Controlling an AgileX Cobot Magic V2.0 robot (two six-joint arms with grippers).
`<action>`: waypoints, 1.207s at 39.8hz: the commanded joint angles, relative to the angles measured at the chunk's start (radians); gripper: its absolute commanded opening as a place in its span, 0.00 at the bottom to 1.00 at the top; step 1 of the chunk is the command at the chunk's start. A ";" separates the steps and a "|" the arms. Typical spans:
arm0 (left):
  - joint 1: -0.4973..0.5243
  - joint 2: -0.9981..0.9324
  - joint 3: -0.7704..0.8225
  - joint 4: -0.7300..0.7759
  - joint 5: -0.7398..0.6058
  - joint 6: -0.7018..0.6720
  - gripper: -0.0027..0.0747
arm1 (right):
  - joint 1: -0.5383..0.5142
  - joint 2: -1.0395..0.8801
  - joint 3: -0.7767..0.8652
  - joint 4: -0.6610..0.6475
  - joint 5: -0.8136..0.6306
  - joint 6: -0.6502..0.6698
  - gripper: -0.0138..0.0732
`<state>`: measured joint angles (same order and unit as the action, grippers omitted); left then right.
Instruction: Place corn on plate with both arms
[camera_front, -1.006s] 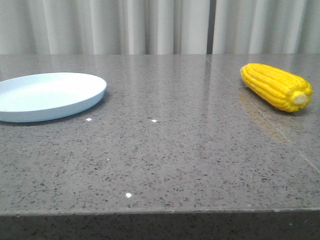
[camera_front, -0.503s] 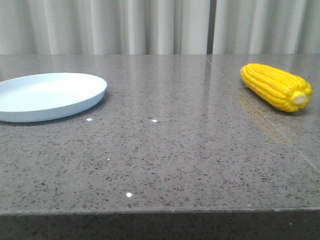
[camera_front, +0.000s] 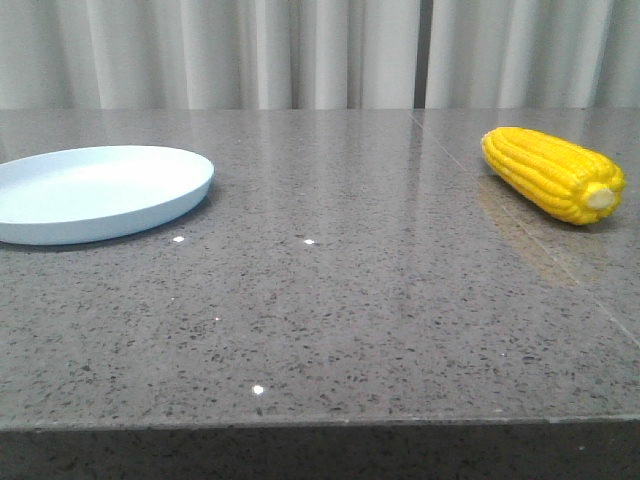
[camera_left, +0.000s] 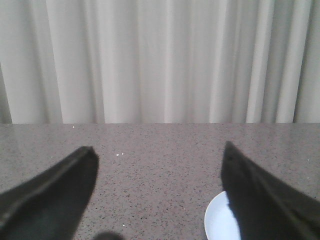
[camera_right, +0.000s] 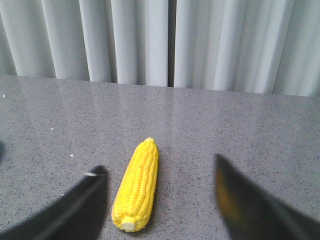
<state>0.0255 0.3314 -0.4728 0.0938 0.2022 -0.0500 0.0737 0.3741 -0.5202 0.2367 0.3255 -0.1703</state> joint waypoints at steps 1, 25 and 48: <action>0.004 0.014 -0.037 -0.022 -0.069 -0.002 0.89 | -0.004 0.016 -0.034 0.010 -0.076 -0.007 0.92; -0.010 0.343 -0.211 -0.021 0.109 0.021 0.81 | -0.004 0.016 -0.034 0.010 -0.075 -0.007 0.91; -0.208 1.082 -0.726 -0.067 0.587 0.030 0.75 | -0.004 0.016 -0.034 0.010 -0.075 -0.007 0.91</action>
<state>-0.1755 1.3746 -1.1351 0.0342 0.8164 0.0000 0.0737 0.3741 -0.5202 0.2367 0.3259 -0.1703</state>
